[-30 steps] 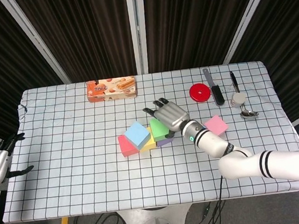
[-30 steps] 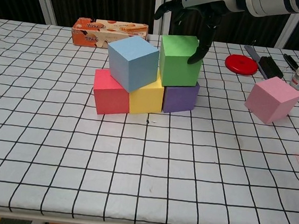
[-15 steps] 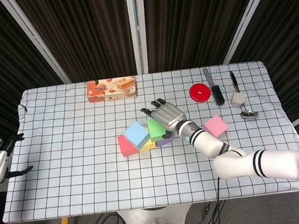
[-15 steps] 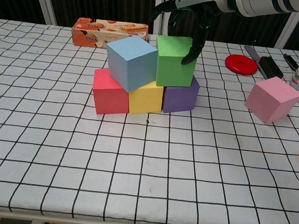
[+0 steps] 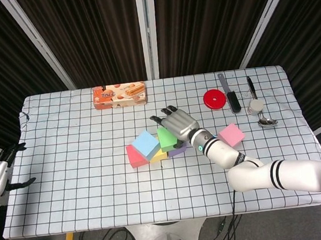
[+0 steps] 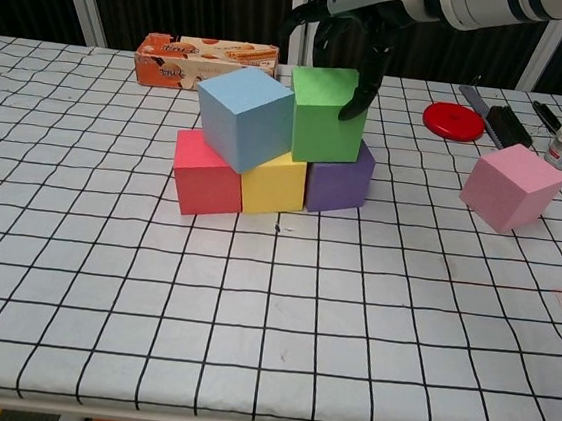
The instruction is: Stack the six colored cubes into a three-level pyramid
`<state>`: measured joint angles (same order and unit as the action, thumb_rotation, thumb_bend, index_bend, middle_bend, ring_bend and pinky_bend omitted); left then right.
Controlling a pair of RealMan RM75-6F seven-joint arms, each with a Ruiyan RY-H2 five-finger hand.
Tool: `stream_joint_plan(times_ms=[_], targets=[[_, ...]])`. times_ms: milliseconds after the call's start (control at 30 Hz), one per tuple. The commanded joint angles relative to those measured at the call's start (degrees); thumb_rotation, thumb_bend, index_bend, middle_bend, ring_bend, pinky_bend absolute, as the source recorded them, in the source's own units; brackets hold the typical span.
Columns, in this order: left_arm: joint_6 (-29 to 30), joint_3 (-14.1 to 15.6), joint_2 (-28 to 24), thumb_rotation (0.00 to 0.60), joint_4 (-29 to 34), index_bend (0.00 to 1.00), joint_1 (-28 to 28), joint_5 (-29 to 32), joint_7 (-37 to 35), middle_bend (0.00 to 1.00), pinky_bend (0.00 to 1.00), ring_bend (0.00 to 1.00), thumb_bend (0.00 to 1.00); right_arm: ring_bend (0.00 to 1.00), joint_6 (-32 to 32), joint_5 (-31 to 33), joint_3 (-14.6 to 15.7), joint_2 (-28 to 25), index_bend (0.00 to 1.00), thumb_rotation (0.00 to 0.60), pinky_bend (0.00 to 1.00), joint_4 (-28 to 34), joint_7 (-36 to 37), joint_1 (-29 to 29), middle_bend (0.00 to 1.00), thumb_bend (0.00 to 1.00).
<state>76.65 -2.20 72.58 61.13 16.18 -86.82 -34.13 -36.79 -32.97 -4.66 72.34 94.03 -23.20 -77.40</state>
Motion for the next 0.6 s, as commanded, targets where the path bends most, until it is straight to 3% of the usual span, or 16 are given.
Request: stream_joint_plan(times_ms=[33, 600], targets=[[-0.16, 0.06, -0.01, 0.600, -0.11, 0.14, 0.01, -0.01, -0.16, 0.20, 0.20, 0.09, 0.00, 0.02, -0.08, -0.66, 0.01, -0.09, 0.00, 0.600, 0.00, -0.05, 0.30, 0.16, 0.41, 0.12], [-0.73, 0.38, 0.37, 0.600, -0.29, 0.14, 0.35, -0.52, 0.01, 0.20, 0.20, 0.09, 0.00, 0.02, 1.90, -8.06, 0.44, -1.19, 0.00, 0.600, 0.00, -0.56, 3.14, 2.16, 0.41, 0.12]])
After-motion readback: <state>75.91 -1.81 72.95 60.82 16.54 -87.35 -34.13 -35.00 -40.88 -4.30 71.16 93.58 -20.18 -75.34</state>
